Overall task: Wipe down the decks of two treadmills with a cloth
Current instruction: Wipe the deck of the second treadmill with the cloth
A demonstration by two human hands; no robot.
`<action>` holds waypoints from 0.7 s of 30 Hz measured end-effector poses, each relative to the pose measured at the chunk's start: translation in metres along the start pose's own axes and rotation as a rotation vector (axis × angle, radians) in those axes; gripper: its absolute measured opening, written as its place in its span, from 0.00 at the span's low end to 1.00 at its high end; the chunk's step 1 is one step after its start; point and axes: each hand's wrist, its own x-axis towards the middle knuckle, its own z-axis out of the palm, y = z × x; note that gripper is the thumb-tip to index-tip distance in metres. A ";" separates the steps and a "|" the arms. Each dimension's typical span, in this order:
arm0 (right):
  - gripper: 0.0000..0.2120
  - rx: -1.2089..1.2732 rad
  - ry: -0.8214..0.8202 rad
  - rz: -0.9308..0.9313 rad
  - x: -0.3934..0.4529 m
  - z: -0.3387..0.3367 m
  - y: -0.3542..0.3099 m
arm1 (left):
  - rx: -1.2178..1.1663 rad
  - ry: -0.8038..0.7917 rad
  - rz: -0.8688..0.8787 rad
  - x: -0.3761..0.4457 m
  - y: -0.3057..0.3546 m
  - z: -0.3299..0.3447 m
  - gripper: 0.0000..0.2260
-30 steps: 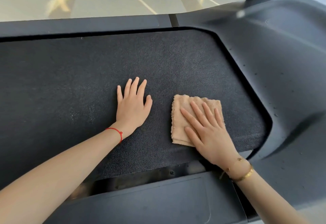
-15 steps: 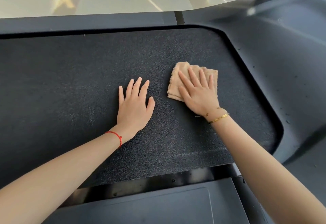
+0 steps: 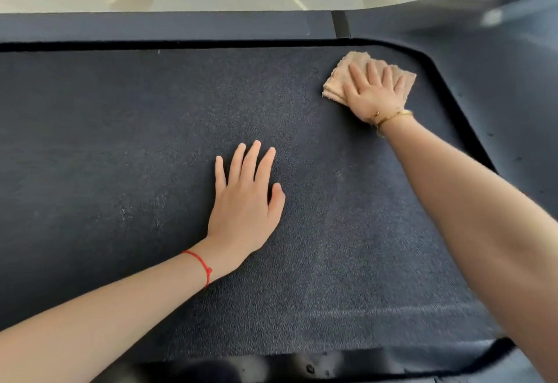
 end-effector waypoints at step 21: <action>0.25 -0.004 0.012 -0.338 -0.072 0.015 -0.029 | -0.007 0.007 -0.021 0.002 -0.001 0.000 0.28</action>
